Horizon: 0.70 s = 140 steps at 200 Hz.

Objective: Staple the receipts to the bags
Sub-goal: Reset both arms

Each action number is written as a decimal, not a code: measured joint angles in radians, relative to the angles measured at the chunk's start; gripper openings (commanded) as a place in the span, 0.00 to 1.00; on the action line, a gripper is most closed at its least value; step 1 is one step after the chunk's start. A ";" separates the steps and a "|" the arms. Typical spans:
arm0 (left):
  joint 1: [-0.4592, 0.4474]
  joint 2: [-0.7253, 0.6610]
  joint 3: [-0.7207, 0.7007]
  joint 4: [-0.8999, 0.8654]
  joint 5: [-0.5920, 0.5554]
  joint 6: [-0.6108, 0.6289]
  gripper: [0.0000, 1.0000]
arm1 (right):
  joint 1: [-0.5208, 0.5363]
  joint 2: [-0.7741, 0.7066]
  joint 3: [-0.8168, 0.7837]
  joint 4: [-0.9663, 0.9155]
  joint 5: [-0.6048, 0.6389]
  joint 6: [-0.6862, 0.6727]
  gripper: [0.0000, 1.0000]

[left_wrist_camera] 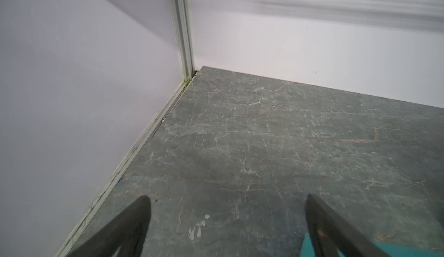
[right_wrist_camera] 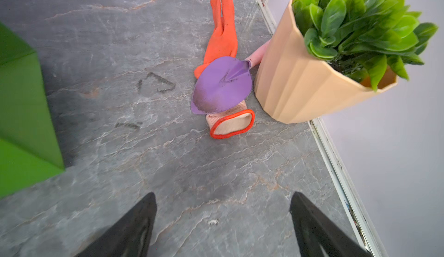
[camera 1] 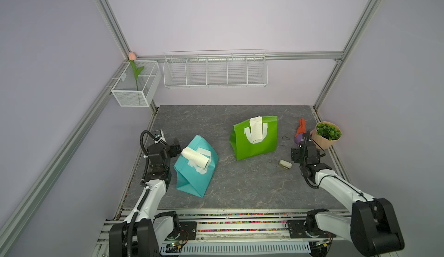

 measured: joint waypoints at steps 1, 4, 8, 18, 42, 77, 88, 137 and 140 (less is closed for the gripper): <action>0.000 0.002 -0.002 0.005 0.001 0.000 1.00 | -0.001 0.001 -0.002 0.005 0.000 -0.001 0.89; 0.000 0.016 -0.011 0.025 0.008 0.000 1.00 | -0.003 0.006 -0.013 0.029 0.000 -0.005 0.89; -0.001 0.032 -0.025 0.050 0.013 0.000 1.00 | -0.006 0.011 -0.030 0.063 -0.001 -0.007 0.89; 0.000 0.081 -0.055 0.104 0.024 0.000 1.00 | -0.011 0.018 -0.063 0.121 -0.014 -0.016 0.89; -0.001 0.179 -0.110 0.221 0.047 0.000 1.00 | -0.029 0.038 -0.122 0.283 -0.055 -0.041 0.89; -0.003 0.313 -0.162 0.471 0.069 -0.015 1.00 | -0.040 0.098 -0.196 0.545 -0.130 -0.069 0.89; -0.006 0.375 -0.187 0.575 0.073 -0.016 1.00 | -0.040 0.125 -0.212 0.621 -0.151 -0.081 0.89; -0.013 0.444 -0.136 0.604 0.055 -0.030 0.99 | -0.054 0.343 -0.218 0.837 -0.202 -0.109 0.89; -0.015 0.445 -0.127 0.603 0.049 -0.030 0.99 | -0.057 0.343 -0.216 0.829 -0.206 -0.109 0.89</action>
